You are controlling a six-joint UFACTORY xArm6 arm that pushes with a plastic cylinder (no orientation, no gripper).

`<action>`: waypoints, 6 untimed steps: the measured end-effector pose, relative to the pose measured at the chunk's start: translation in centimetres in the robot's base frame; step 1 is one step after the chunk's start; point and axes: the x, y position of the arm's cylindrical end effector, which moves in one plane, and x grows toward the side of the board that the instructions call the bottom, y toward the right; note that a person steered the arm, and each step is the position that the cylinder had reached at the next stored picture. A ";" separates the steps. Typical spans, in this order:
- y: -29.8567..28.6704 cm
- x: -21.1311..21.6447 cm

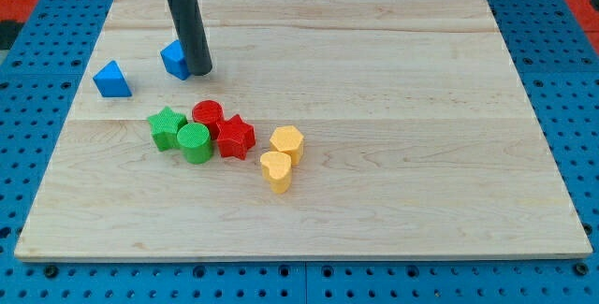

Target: Slide the blue cube closer to the blue triangle

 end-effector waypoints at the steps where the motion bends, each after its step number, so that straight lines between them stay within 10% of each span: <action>1: 1.2 -0.4; 6: -4.0 -2.6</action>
